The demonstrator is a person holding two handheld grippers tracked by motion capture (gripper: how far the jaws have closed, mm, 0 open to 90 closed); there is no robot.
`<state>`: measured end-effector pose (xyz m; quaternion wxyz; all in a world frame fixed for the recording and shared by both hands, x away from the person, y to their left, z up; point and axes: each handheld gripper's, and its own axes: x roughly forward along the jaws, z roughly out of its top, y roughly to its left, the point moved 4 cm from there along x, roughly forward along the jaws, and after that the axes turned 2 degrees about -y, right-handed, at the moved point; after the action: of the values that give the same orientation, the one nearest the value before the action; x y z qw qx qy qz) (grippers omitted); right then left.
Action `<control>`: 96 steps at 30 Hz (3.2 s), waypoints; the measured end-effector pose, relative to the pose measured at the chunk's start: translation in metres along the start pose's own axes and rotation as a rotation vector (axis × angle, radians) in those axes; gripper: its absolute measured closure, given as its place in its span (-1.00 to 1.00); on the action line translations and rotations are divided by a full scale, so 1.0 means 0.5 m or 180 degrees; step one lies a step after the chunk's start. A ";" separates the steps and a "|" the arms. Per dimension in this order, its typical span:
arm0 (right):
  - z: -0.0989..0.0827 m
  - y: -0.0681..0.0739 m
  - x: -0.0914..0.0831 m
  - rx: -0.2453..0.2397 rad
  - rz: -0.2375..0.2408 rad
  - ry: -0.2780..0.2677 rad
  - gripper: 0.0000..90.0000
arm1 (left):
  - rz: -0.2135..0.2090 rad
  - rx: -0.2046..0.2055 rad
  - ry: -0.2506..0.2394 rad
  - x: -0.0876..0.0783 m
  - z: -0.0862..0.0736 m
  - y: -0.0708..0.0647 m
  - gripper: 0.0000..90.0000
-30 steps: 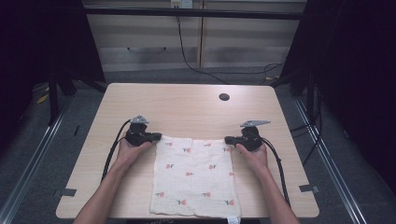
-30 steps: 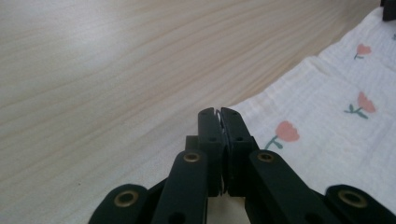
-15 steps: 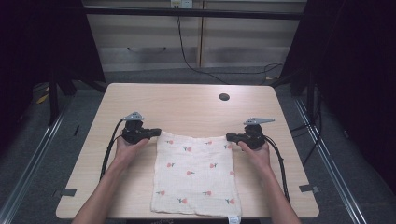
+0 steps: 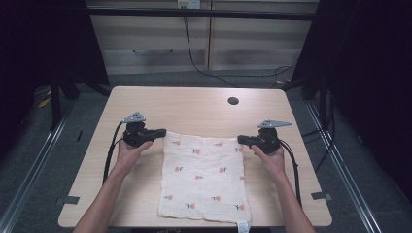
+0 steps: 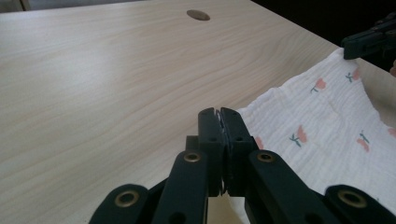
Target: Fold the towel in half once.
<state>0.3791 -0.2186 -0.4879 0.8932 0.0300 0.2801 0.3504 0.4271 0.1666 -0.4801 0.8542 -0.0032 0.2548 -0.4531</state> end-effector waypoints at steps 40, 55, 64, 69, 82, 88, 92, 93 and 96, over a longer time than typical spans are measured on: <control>0.140 0.017 -0.036 -0.0284 -0.0008 -0.0249 0.94 | -0.0035 0.0127 -0.0274 -0.050 0.093 -0.021 0.96; 0.040 0.049 -0.087 -0.0389 0.0111 -0.0045 0.93 | -0.0071 0.0198 -0.0132 -0.080 0.022 -0.062 0.96; -0.007 0.087 -0.106 -0.0485 0.0179 0.0119 0.93 | -0.0072 0.0366 0.0078 -0.086 -0.006 -0.090 0.96; -0.025 0.106 -0.118 -0.0535 0.0173 0.0141 0.93 | -0.0189 0.0395 0.0031 -0.103 -0.013 -0.116 0.96; -0.116 0.125 -0.112 -0.0485 0.0186 0.0488 0.89 | -0.0222 0.0428 0.0512 -0.080 -0.102 -0.124 0.96; -0.134 0.125 -0.107 -0.0439 0.0223 0.0577 0.82 | -0.0226 0.0453 0.0609 -0.069 -0.124 -0.129 0.95; -0.143 0.128 -0.107 -0.0471 0.0225 0.0613 0.78 | -0.0253 0.0413 0.0671 -0.067 -0.140 -0.128 0.94; -0.144 0.128 -0.108 -0.0463 0.0226 0.0610 0.77 | -0.0239 0.0402 0.0690 -0.068 -0.143 -0.127 0.94; -0.144 0.128 -0.114 -0.0421 0.0222 0.0567 0.74 | -0.0247 0.0342 0.0679 -0.069 -0.150 -0.127 0.91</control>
<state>0.2685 -0.2172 -0.5051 0.8521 -0.0506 0.3334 0.4003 0.3294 0.1732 -0.5153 0.8030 0.0808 0.3193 -0.4967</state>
